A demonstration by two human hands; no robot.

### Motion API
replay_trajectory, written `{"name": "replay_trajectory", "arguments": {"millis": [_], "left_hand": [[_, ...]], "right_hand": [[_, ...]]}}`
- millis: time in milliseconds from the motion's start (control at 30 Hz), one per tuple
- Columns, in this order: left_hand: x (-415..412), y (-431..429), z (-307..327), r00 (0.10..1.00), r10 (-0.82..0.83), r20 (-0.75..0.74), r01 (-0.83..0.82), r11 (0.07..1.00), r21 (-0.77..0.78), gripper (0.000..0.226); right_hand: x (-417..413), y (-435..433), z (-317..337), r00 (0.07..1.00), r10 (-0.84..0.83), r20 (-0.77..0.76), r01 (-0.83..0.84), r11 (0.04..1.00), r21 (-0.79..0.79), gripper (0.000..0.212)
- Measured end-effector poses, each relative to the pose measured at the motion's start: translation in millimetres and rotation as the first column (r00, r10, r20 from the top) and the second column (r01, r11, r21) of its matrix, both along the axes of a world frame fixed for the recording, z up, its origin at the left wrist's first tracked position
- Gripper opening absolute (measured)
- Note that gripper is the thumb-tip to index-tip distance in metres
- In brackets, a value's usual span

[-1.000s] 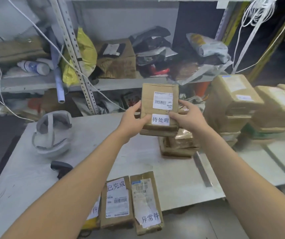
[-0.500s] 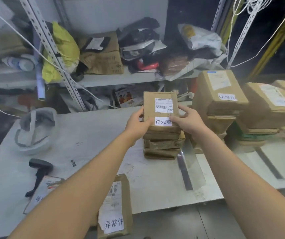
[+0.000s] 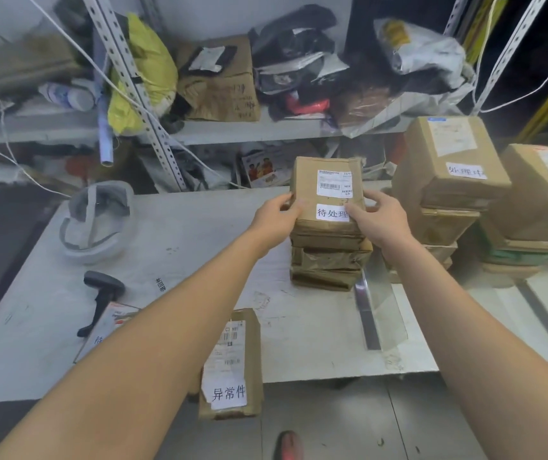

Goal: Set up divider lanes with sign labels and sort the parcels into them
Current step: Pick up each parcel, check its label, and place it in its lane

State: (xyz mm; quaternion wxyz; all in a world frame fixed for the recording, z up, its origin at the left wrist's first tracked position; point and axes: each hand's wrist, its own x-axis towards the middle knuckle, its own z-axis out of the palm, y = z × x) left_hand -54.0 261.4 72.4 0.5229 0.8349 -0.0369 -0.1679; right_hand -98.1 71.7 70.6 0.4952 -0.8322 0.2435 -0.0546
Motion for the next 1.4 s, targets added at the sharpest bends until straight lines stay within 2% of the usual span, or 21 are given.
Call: {"name": "replay_trajectory", "arguments": {"millis": [167, 400, 600, 733, 933, 1100, 1233, 1300, 1400], "left_hand": [[-3.5, 22.9, 4.6, 1.0, -0.009, 0.012, 0.008, 0.995, 0.095, 0.06], [-6.8, 89.4, 20.9, 0.991, -0.058, 0.119, 0.029, 0.971, 0.237, 0.059], [-9.1, 171.7, 35.3, 0.971, -0.076, 0.228, -0.003, 0.944, 0.329, 0.058], [-19.7, 227.7, 37.8, 0.963, -0.098, 0.25, -0.016, 0.908, 0.418, 0.059], [-55.2, 276.2, 17.2, 0.959, -0.101, 0.265, -0.061, 0.84, 0.54, 0.062], [-114.5, 278.7, -14.4, 0.979, -0.081, 0.187, -0.037, 0.831, 0.555, 0.067], [-153.9, 261.8, -40.5, 0.997, -0.024, 0.08, -0.026, 0.819, 0.573, 0.087], [-167.0, 253.1, -52.8, 0.999, 0.012, 0.04, -0.033, 0.822, 0.569, 0.104], [-179.3, 238.2, -65.7, 0.999, 0.03, 0.039, -0.047, 0.81, 0.585, 0.124]], "right_hand": [[-9.5, 11.4, 11.1, 1.0, -0.028, 0.001, 0.028, 0.995, -0.098, 0.051], [-21.7, 54.8, 40.0, 0.998, -0.014, 0.054, 0.032, 0.934, -0.357, 0.054], [-28.9, 132.8, 56.9, 0.989, 0.128, 0.08, -0.086, 0.913, -0.4, 0.054], [-44.9, 193.9, 55.8, 0.983, 0.175, 0.062, -0.143, 0.926, -0.35, 0.053], [-95.3, 257.3, 30.6, 0.985, 0.162, -0.065, -0.175, 0.923, -0.343, 0.058], [-147.8, 282.9, -7.7, 0.959, 0.117, -0.257, -0.201, 0.922, -0.331, 0.077], [-175.4, 291.3, -44.2, 0.899, 0.06, -0.434, -0.211, 0.928, -0.308, 0.108], [-183.2, 296.2, -60.1, 0.88, 0.045, -0.472, -0.21, 0.929, -0.303, 0.122], [-187.3, 297.7, -71.6, 0.884, 0.008, -0.467, -0.166, 0.94, -0.298, 0.114]]}}
